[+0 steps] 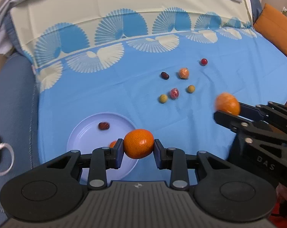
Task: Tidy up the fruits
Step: 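Lower both mandarins onto the plate and open both tools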
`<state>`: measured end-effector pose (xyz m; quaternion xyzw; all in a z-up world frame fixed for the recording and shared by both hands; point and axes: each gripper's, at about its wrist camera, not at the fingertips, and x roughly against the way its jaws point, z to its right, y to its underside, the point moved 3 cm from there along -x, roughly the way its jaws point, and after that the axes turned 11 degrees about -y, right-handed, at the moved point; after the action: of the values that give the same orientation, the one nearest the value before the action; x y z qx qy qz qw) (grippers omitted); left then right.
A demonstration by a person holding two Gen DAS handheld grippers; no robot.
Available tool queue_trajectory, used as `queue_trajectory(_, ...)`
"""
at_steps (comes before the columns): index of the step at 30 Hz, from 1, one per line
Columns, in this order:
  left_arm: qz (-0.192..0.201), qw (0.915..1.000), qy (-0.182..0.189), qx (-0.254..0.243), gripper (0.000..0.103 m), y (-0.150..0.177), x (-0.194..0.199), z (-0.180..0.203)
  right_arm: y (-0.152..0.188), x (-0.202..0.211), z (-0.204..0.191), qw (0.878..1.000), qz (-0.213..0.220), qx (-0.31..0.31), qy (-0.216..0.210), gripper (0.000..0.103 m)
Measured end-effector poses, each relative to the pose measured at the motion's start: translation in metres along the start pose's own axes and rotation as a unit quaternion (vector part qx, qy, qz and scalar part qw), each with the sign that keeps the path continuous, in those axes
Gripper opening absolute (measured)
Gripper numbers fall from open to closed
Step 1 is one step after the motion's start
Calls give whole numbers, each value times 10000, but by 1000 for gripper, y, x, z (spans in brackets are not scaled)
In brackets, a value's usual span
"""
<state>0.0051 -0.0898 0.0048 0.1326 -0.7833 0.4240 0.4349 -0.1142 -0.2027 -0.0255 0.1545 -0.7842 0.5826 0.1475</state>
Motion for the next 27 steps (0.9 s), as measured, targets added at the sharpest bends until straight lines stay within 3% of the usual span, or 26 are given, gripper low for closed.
queue_trajectory(13, 404, 9964, -82, 742, 36, 47, 51, -42, 5, 20, -71, 9988, 20, 426, -234, 35)
queue_trajectory(27, 493, 9924, -182, 1112, 36, 80, 71, -62, 10, 31, -95, 9968, -43, 757, -240, 35)
